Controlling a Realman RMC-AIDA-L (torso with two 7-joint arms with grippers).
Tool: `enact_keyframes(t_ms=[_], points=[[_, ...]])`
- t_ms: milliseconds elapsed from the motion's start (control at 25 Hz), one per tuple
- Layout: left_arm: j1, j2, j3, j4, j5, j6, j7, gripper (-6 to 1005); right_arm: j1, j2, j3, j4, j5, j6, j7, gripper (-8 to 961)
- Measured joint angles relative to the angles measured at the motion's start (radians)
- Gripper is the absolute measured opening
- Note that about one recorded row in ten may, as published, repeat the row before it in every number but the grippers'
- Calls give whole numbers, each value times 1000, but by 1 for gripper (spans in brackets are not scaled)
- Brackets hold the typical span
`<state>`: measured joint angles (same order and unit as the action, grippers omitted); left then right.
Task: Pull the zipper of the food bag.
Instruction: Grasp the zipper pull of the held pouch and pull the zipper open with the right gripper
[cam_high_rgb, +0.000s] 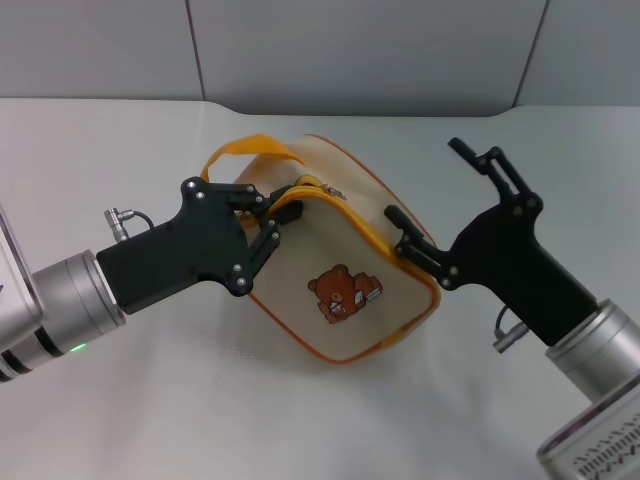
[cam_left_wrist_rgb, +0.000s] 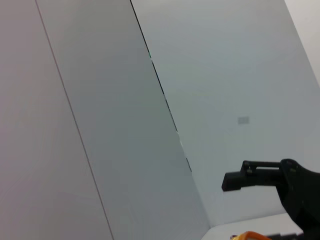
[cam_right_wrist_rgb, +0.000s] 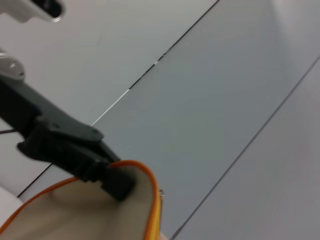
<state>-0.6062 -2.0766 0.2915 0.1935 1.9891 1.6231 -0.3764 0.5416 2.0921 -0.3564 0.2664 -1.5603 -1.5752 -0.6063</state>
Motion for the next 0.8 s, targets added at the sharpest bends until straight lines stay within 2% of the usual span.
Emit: enact_keyframes(t_ms=[360,800], points=[[-6,-3,8,-7,-1,-4,1,62,20,0,4,-2,-92,38,-31,838],[-10,-3,11,-11,-1,-8,1,61,39,0,10,8,-94,41,-33,837]])
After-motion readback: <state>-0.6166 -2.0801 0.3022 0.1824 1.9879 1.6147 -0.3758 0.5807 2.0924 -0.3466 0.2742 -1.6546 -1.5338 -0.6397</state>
